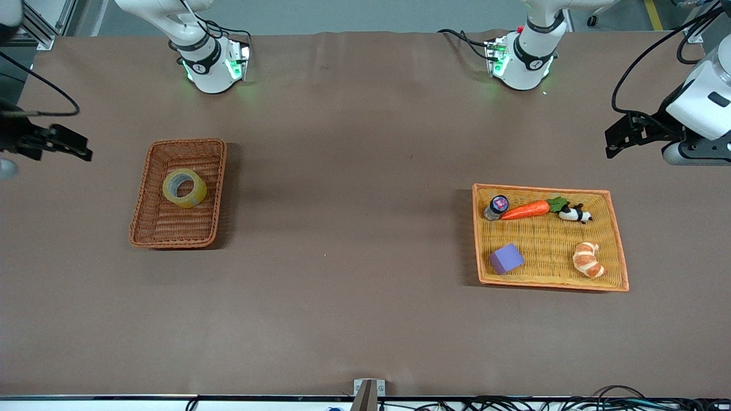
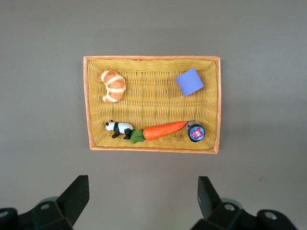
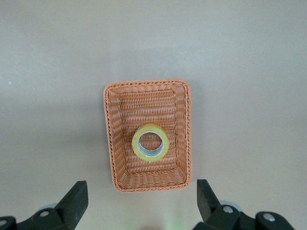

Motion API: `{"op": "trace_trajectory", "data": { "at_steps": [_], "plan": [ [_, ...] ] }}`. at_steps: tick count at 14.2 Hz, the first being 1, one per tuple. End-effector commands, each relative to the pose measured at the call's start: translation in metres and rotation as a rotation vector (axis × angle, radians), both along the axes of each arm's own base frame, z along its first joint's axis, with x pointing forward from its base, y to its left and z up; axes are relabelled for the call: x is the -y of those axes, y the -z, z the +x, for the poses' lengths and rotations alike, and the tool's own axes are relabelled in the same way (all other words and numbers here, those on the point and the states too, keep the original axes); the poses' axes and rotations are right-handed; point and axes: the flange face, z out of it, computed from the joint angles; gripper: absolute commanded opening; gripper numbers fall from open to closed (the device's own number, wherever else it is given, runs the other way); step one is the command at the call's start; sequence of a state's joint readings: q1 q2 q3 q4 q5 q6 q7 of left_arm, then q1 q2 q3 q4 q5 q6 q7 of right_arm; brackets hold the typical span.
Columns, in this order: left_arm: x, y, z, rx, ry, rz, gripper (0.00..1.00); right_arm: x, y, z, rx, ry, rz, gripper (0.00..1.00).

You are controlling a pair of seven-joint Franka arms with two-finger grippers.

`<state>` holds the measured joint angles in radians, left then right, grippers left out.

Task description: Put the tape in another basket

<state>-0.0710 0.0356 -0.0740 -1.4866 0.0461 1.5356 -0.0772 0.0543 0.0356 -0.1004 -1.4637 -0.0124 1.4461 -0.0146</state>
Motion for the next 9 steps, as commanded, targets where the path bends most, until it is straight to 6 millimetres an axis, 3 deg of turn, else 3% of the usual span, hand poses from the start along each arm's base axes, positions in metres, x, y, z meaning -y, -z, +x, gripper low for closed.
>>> {"op": "trace_trajectory", "data": {
  "at_steps": [1,6,9],
  "plan": [
    [0.0049,-0.0065,-0.0053,0.004,0.012,-0.014,1.0,0.0066,-0.0156,0.0015,0.004,0.026,0.022,1.0],
    [0.0044,-0.0058,-0.0052,0.002,0.013,-0.017,1.0,0.0164,-0.006,-0.0012,-0.011,0.048,0.093,1.0],
    [0.0057,-0.0049,-0.005,-0.003,0.013,-0.044,1.0,0.0103,-0.0059,-0.0008,-0.012,0.035,0.087,1.0]
  ]
}}
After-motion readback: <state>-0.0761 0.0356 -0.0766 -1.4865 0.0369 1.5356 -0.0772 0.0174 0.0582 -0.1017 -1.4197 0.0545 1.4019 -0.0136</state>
